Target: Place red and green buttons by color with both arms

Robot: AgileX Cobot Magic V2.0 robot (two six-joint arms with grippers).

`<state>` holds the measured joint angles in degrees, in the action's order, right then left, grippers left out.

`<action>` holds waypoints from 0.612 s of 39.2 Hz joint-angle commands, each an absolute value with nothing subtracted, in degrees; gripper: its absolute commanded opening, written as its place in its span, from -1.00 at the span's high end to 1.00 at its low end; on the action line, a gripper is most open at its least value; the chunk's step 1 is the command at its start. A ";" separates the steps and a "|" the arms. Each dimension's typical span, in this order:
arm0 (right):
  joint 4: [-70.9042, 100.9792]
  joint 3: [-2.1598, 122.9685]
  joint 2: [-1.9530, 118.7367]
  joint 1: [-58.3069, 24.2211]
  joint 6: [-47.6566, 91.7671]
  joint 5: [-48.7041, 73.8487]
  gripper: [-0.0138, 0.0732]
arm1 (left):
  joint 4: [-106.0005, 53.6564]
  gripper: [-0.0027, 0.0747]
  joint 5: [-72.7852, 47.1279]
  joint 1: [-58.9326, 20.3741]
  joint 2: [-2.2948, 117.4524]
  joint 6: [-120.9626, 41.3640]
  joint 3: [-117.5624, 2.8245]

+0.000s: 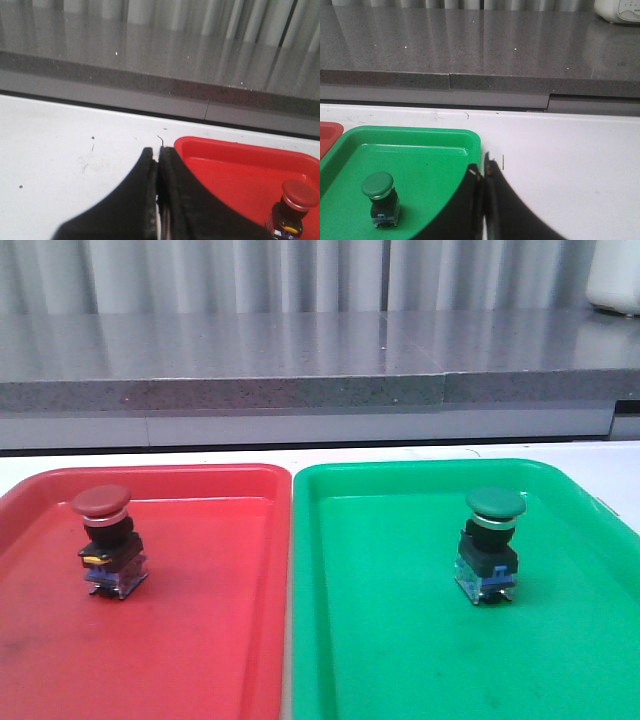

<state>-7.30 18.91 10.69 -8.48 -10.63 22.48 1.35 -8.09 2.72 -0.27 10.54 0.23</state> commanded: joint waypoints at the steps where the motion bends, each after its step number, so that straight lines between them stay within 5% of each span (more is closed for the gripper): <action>1: -8.29 20.27 11.33 -8.15 -9.93 17.73 0.84 | 0.91 0.98 -3.76 2.95 -1.32 11.12 1.60; 24: -8.29 20.27 11.33 -8.15 -9.93 17.73 0.84 | 0.91 0.98 -4.32 2.95 -1.32 11.12 1.60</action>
